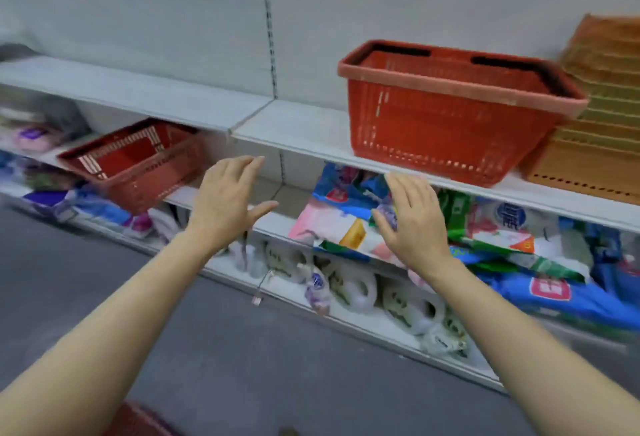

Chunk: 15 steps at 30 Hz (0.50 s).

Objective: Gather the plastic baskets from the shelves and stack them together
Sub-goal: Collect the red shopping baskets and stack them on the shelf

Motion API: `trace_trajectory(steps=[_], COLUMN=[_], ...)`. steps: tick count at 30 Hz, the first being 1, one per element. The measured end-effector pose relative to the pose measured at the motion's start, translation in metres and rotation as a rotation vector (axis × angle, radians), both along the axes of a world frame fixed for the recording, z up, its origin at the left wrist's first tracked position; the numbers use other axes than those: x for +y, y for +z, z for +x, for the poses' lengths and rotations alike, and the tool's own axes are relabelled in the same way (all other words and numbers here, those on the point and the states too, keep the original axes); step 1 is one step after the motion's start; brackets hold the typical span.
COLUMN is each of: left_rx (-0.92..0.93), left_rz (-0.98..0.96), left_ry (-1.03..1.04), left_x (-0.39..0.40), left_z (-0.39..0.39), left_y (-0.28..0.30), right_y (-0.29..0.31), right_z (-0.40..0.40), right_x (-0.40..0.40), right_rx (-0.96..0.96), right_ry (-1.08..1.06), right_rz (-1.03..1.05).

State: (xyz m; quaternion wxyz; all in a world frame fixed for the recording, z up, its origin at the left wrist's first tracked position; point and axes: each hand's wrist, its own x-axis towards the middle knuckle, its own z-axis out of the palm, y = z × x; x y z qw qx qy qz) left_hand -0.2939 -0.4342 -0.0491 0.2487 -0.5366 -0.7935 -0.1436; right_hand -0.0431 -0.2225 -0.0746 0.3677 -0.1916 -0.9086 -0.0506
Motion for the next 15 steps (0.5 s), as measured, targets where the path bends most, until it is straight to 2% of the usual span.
trace_trajectory(steps=[3,15], left_rx=[-0.083,-0.407], left_rz=[-0.075,-0.315], left_ry=[0.109,0.616], left_x=[-0.074,-0.361], left_z=[0.007,0.016], left_y=[-0.048,-0.221], right_y=[-0.044,-0.213], right_z=[-0.016,-0.082], right_x=[-0.06,-0.295], right_rx=[-0.064,-0.537], right_ry=[0.098,0.448], right_rz=[-0.079,-0.228])
